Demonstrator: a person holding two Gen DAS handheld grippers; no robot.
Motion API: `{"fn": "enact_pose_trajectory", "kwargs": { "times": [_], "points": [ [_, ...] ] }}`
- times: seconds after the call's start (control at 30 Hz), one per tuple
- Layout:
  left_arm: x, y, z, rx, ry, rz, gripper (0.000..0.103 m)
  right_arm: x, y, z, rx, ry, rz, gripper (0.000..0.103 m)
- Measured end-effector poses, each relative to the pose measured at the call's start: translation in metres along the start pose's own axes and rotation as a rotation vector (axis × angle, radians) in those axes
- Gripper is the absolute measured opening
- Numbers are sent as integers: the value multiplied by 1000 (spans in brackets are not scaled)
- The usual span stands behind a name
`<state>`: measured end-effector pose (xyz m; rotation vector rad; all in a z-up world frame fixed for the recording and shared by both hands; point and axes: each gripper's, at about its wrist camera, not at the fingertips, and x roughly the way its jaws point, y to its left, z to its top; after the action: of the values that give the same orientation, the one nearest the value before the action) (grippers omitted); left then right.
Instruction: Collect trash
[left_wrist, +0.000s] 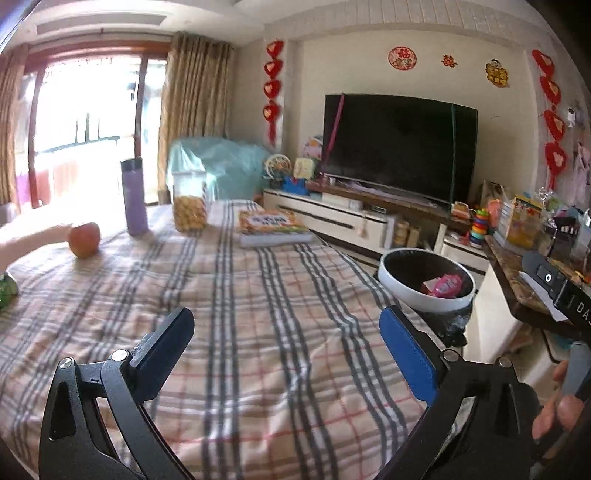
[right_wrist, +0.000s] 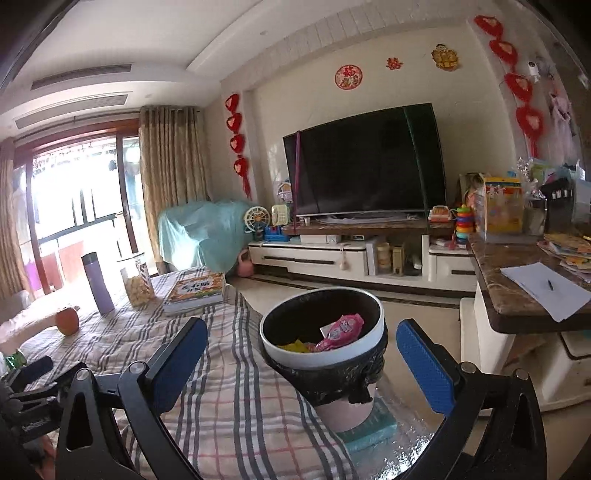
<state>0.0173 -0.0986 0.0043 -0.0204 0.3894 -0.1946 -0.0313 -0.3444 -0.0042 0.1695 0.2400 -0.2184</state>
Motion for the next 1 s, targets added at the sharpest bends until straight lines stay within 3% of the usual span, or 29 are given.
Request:
{"fn": "enact_pose_trajectory", "kwargs": {
  "times": [0.33, 1.0],
  "points": [
    [-8, 4, -12, 35, -40, 61, 103, -4, 12, -18, -57, 2, -4, 103],
    [-15, -1, -20, 64, -61, 69, 103, 0, 19, -36, -80, 46, 24, 103]
  ]
}}
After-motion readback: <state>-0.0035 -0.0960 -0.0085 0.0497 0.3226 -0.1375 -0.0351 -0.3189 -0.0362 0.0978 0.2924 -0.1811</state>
